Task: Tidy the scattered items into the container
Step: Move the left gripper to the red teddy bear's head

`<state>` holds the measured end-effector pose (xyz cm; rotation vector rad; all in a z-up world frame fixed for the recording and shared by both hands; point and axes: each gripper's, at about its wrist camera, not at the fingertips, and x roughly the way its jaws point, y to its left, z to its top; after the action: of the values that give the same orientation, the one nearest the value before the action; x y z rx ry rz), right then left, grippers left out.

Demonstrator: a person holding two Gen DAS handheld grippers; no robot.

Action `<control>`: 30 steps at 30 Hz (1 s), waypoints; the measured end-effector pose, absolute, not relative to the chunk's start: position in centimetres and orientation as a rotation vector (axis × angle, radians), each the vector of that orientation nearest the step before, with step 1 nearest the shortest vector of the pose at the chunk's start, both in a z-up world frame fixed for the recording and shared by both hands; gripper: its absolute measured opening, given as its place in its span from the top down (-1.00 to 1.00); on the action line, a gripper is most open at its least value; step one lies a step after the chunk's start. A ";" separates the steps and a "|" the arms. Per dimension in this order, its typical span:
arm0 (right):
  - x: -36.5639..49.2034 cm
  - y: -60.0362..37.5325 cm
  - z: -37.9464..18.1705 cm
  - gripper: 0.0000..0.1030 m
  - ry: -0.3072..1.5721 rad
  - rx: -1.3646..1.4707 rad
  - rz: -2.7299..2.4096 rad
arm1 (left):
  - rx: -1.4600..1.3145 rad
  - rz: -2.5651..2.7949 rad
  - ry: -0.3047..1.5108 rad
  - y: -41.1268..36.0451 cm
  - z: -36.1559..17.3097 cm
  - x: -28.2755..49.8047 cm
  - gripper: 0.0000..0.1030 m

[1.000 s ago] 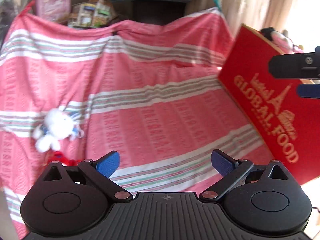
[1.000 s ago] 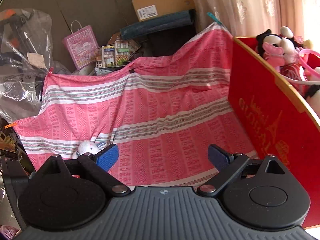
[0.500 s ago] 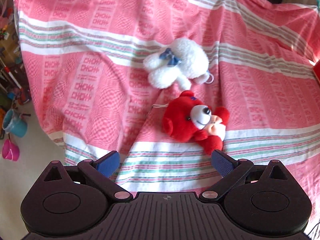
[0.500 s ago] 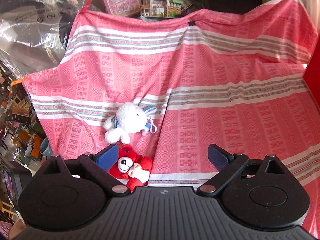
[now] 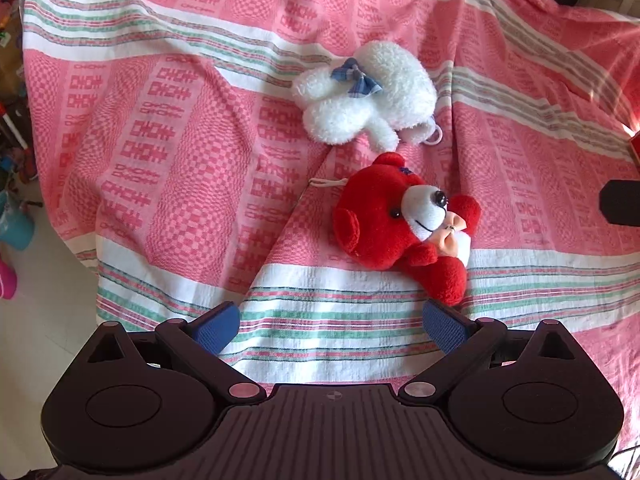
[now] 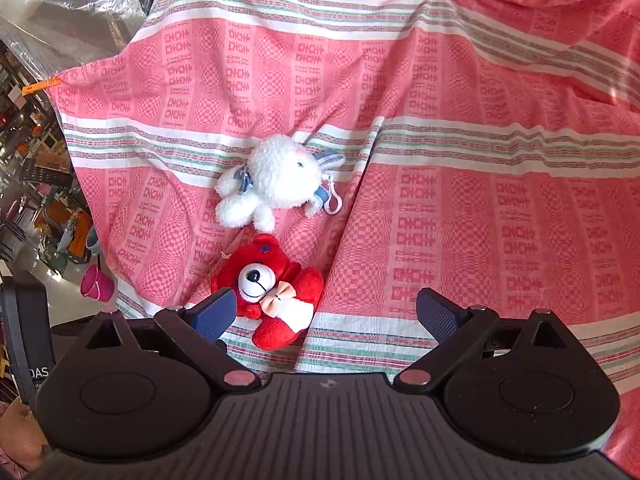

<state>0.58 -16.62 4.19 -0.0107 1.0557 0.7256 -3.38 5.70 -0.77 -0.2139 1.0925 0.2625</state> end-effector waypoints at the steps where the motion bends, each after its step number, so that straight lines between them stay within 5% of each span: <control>1: 0.9 -16.5 3.7 -0.89 1.070 -0.021 0.730 | -0.215 0.256 1.088 5.4 -0.8 -3.3 -0.99; 11: 3.8 -15.2 0.7 -0.88 1.127 -0.120 0.761 | -0.256 0.232 1.068 3.1 -1.6 -1.4 -0.93; 22: 5.7 -12.4 -2.1 -0.76 1.187 -0.156 0.869 | -0.312 0.249 1.100 3.1 -4.0 0.4 -0.48; 30: 6.2 -10.2 -3.5 -0.56 1.202 -0.153 0.956 | -0.356 0.267 1.120 3.9 -4.6 0.1 -0.57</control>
<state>6.25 -10.24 -3.46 -0.1530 1.2016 0.9561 0.06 3.92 -4.62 -0.3562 1.1195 0.2669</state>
